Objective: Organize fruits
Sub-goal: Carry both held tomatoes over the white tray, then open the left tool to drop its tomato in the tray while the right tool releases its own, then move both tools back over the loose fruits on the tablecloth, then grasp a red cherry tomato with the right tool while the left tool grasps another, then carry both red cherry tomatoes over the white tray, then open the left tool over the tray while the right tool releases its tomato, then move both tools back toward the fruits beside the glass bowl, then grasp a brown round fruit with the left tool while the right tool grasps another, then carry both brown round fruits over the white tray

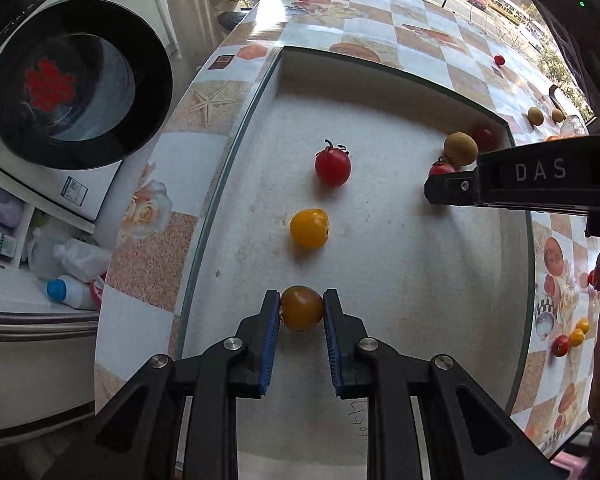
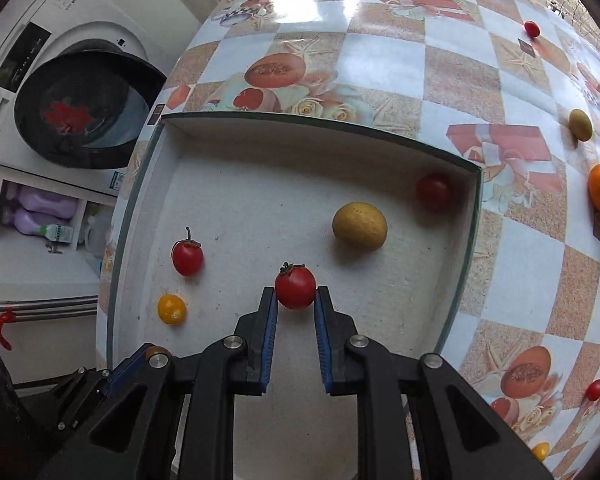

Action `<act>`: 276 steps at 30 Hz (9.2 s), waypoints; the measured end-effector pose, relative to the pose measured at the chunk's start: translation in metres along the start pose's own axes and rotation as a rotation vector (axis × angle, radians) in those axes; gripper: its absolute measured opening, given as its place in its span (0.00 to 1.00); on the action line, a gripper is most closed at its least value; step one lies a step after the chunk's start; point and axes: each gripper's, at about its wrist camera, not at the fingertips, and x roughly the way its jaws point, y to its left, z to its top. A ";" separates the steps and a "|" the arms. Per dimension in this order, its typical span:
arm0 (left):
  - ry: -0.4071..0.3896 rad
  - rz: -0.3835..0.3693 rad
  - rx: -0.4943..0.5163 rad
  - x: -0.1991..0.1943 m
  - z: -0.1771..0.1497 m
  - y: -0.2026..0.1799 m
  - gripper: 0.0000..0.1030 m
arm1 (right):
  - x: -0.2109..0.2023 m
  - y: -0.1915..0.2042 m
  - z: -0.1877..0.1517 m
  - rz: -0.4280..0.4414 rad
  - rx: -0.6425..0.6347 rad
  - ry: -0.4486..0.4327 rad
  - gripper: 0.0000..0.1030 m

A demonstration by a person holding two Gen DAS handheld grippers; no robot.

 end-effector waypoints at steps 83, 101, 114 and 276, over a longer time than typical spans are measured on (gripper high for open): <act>0.143 -0.190 0.477 0.007 -0.055 -0.278 0.23 | -0.085 -0.265 -0.111 -0.193 0.393 -0.101 0.25; 0.101 -0.268 0.351 -0.034 -0.029 -0.220 0.23 | -0.125 -0.228 -0.142 -0.113 0.379 -0.113 0.25; 0.031 -0.196 0.192 -0.055 -0.022 -0.122 0.23 | -0.119 -0.154 -0.106 -0.078 0.227 -0.095 0.25; 0.021 -0.189 0.363 -0.015 -0.004 -0.199 0.28 | -0.118 -0.204 -0.135 -0.103 0.322 -0.215 0.25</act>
